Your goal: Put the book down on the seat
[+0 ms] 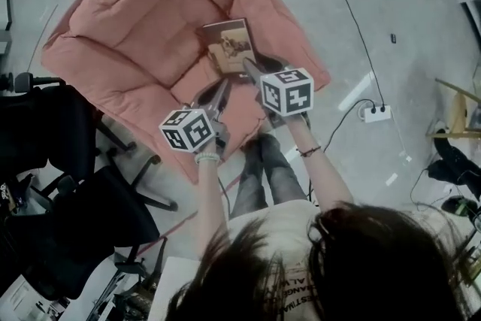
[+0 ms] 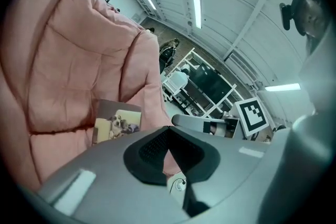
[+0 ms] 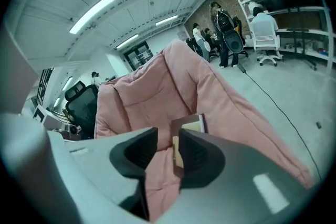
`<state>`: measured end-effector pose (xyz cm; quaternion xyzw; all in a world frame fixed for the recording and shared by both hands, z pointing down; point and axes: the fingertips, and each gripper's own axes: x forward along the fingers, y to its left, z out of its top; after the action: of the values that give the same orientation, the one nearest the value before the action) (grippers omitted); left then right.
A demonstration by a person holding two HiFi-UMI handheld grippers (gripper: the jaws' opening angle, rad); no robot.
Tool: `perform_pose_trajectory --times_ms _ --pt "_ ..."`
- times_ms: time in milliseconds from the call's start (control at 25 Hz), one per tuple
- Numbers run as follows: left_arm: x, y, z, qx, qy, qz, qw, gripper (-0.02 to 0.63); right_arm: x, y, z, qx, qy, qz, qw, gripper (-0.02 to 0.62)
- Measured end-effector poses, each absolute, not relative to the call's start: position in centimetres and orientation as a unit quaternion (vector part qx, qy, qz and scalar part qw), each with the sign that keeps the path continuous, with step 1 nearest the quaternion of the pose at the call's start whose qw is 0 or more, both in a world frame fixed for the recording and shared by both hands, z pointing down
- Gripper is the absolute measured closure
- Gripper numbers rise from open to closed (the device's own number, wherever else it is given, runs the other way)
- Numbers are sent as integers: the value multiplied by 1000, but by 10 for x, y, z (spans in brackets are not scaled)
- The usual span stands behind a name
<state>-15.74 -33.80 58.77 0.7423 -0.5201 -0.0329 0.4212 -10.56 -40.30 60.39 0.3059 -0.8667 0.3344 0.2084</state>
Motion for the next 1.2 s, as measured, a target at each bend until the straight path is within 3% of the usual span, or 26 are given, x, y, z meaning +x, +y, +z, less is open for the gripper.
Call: perform_pose_trajectory --times_ms 440,800,1200 --pt "-131 -315 502 771 -514 -23 375 603 -95 -376 513 297 -885 321 158 499" --pt "-124 -300 457 792 -503 -19 345 603 -88 -354 463 291 -899 298 135 566" --pt "-122 -282 423 805 -499 -21 320 603 -88 -333 426 281 -909 286 115 578"
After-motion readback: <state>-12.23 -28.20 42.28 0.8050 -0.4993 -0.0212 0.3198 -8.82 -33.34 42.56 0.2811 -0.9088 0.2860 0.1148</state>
